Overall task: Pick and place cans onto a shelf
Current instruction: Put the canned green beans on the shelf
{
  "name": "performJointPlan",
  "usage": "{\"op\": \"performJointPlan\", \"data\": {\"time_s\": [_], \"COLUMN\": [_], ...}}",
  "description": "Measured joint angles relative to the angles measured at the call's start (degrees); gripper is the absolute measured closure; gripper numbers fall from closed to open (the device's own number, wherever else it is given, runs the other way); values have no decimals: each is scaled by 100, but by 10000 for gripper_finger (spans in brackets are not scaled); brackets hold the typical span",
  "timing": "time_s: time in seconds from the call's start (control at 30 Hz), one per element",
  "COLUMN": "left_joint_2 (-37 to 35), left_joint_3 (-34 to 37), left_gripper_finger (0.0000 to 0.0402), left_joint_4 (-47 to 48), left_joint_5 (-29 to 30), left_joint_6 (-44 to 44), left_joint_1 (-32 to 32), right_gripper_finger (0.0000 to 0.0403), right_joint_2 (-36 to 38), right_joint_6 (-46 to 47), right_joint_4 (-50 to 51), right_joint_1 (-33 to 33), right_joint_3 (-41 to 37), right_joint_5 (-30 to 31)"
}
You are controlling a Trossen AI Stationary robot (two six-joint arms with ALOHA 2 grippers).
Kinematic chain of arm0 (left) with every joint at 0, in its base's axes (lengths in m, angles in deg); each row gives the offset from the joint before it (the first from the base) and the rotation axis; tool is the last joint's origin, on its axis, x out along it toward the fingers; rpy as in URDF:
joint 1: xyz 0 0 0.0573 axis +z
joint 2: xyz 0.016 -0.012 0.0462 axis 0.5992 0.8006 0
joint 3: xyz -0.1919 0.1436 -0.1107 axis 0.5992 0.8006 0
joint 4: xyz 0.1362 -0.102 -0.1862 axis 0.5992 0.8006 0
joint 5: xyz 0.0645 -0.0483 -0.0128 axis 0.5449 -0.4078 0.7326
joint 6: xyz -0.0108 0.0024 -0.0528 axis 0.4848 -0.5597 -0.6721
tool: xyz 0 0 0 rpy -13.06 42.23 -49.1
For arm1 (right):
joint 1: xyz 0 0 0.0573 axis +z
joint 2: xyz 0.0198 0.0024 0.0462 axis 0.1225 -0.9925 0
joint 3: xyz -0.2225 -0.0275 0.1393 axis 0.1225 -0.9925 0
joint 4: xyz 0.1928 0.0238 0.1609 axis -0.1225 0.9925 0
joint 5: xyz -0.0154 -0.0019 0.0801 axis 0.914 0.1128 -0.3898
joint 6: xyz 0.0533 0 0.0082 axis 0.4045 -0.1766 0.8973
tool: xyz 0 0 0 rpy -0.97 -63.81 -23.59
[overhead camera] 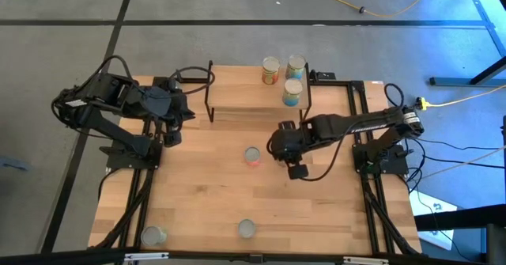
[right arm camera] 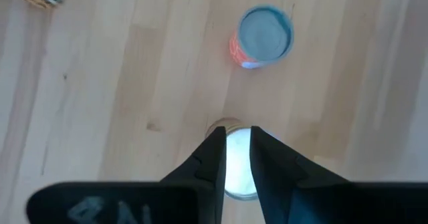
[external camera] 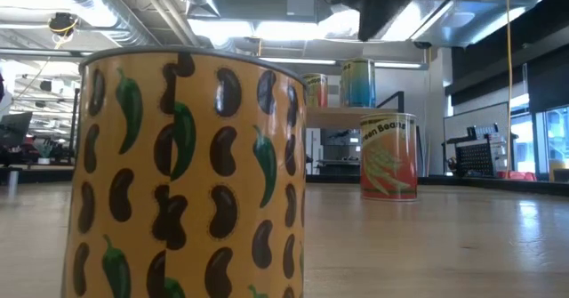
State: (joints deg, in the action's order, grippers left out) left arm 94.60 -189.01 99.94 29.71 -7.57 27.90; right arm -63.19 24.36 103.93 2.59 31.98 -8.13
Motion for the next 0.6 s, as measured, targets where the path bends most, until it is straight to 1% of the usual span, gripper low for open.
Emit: {"op": "performJointPlan", "data": {"time_s": [0.17,0.3,0.6], "left_joint_2": [134,328,1027], "left_joint_3": [1,-2,-2], "left_gripper_finger": [364,352,344], "left_joint_4": [16,58,-91], "left_joint_5": [-240,-410,-468], "left_joint_6": [69,224,2080], "left_joint_1": [-1,0,0], "right_gripper_finger": [334,334,334], "right_joint_2": [0,0,10], "right_joint_6": [5,255,874], "right_joint_4": [172,354,1118], "right_joint_1": [0,0,0], "right_joint_3": [504,1008,2037], "right_joint_5": [1,2,2]}}
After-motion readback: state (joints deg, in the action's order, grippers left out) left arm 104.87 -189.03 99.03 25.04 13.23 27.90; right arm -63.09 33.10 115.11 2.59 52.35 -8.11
